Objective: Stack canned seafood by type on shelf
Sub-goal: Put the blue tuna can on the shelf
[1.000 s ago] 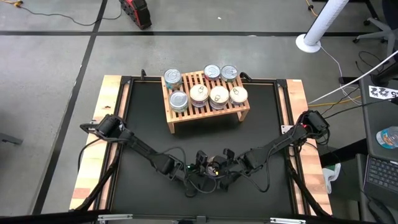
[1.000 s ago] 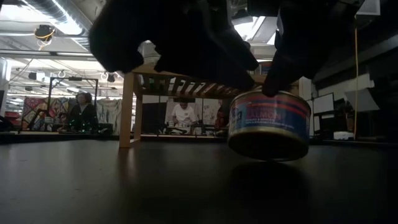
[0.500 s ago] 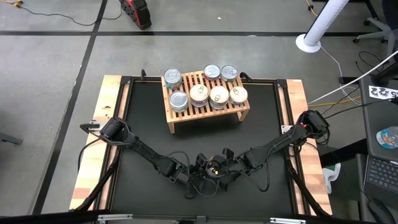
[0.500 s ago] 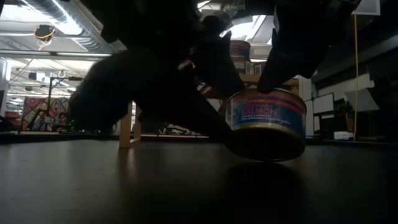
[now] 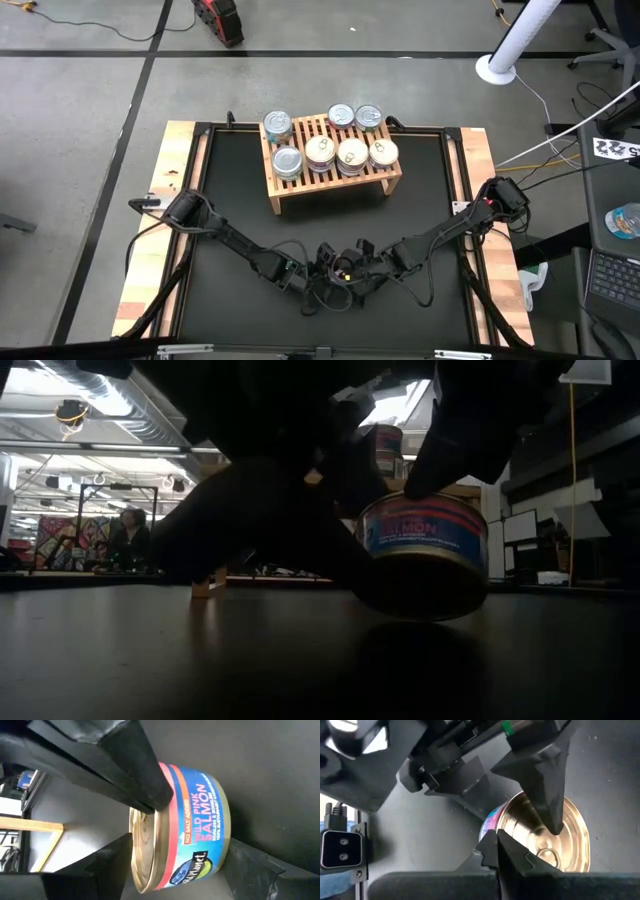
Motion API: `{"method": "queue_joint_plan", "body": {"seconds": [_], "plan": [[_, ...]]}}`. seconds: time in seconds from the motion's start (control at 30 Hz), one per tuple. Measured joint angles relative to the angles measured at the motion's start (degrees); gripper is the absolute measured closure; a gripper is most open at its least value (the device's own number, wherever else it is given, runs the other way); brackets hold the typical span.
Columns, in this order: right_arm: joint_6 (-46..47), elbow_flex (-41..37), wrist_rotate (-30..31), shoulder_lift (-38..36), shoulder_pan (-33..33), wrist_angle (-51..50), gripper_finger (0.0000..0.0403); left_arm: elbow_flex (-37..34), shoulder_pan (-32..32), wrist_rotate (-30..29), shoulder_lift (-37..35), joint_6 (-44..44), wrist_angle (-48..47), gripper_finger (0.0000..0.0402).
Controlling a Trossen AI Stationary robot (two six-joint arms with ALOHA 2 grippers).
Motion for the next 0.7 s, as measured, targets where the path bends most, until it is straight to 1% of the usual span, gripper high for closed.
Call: {"method": "queue_joint_plan", "body": {"seconds": [0.13,0.2,0.27,0.43,0.47,0.57,0.7], "plan": [[0.0,0.0,-0.4,0.0,0.0,0.0,0.0403,0.0,0.2,-0.1,0.0,-1.7,-0.2,0.0122],[0.0,0.0,-1.7,0.0,0.0,0.0,0.0403,0.0,0.0,-0.2,0.0,-1.6,-0.2,0.0131],[0.0,0.0,-2.2,0.0,0.0,0.0,0.0402,0.0,-0.4,-0.2,0.0,-1.5,-0.2,0.0149],[0.0,0.0,-3.0,-0.2,0.0,0.3,0.0393,0.0,-1.1,-0.4,0.0,-1.3,-0.2,0.021],[0.0,0.1,-3.3,-0.2,-0.1,0.4,0.0389,0.0,-1.3,-0.5,0.0,-1.3,-0.1,0.0217],[0.0,0.1,-3.8,-0.2,0.0,0.6,0.0371,0.0,-1.5,-0.4,0.0,-1.3,-0.1,0.0217],[0.0,0.1,-3.3,-0.1,0.0,0.6,0.0327,0.0,-1.6,-0.5,0.0,-1.5,-0.1,0.0217]]}}
